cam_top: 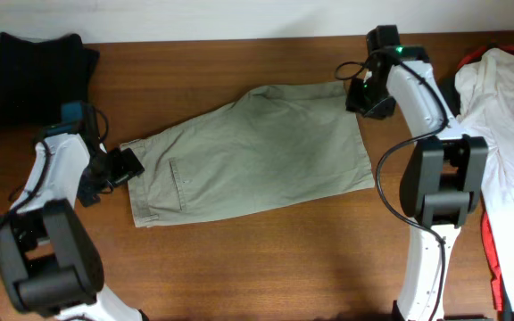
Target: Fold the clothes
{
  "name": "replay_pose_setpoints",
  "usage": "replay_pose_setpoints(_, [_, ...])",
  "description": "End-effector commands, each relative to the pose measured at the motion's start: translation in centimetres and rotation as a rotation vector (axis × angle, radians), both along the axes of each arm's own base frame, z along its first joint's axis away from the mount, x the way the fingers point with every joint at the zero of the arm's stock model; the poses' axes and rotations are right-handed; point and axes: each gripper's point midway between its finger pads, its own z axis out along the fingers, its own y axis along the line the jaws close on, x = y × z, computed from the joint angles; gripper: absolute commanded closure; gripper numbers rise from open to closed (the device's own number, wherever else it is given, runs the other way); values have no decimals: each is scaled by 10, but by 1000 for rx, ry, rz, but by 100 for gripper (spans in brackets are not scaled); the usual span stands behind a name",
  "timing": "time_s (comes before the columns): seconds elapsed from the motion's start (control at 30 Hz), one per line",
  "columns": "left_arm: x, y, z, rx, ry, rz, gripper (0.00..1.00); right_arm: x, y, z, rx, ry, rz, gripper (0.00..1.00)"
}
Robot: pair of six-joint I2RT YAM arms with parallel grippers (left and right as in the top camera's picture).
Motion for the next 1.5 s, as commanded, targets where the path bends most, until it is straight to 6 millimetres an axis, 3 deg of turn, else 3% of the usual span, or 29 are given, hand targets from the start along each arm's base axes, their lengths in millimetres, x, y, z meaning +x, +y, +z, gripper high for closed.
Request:
replay_pose_setpoints(0.0, [19, -44, 63, -55, -216, -204, 62, -20, 21, 40, 100, 18, 87, 77])
replay_pose_setpoints(0.03, [21, -67, 66, -97, -231, -256, 86, -31, 25, 29, 97, 71, 110, 84])
replay_pose_setpoints(0.1, [19, -104, 59, -146, -206, -344, 92, -46, 31, 14, 102, 137, 123, 92])
replay_pose_setpoints(0.2, [15, -133, 38, -165, -137, -404, 95, -69, 40, -17, 103, 225, 138, 96])
replay_pose_setpoints(0.3, [8, -130, 8, -181, -33, -365, 96, -85, 38, -50, 105, 272, 88, 96])
replay_pose_setpoints(0.33, [2, -124, -11, -185, 35, -343, 96, -95, 33, -64, 95, 297, 73, 96])
replay_pose_setpoints(0.47, [-12, -95, -61, -170, 184, -249, 96, -114, 9, -87, 51, 347, -26, 96])
replay_pose_setpoints(0.6, [-10, -64, -77, -99, 199, -148, 95, -134, -4, -83, -21, 432, -136, 96])
replay_pose_setpoints(0.7, [3, -48, -78, -79, 141, -114, 93, -153, -5, -65, -39, 494, -207, 96])
replay_pose_setpoints(0.8, [23, -21, -66, -4, 89, -88, 91, -158, -5, -41, -70, 482, -255, 96])
replay_pose_setpoints(0.87, [30, -19, -51, -4, 91, -87, 89, -155, 1, -26, -96, 429, -267, 96])
replay_pose_setpoints(0.97, [43, -17, -8, -6, 100, -110, 66, -143, 3, 17, -91, 285, -262, 96])
replay_pose_setpoints(1.0, [48, -15, 10, 0, 93, -116, 46, -140, 1, 36, -80, 225, -252, 96])
replay_pose_setpoints(1.03, [55, -7, 27, 47, 81, -117, 1, -136, 1, 53, -73, 163, -200, 79])
replay_pose_setpoints(1.07, [62, 3, 40, 91, 58, -114, 1, -132, 1, 65, -79, 110, -143, 22])
replay_pose_setpoints(1.1, [71, 13, 47, 103, 22, -147, 1, -131, -1, 67, -97, 102, -101, 1])
replay_pose_setpoints(1.17, [71, 43, 42, 100, 3, -107, 1, -134, -1, 66, -104, 112, -55, 1])
replay_pose_setpoints(1.2, [70, 53, 36, 8, -21, -102, 1, -133, -1, 66, -108, 111, -32, 1])
replay_pose_setpoints(1.3, [73, 55, 23, -308, -177, -245, 1, -133, -1, 66, -106, 111, -29, 2])
replay_pose_setpoints(1.4, [73, 56, 3, -382, -184, -258, 1, -133, 1, 66, -94, 112, -25, 1])
replay_pose_setpoints(1.47, [70, 48, -23, -433, -137, -265, 1, -133, 10, 66, -49, 110, 24, 1])
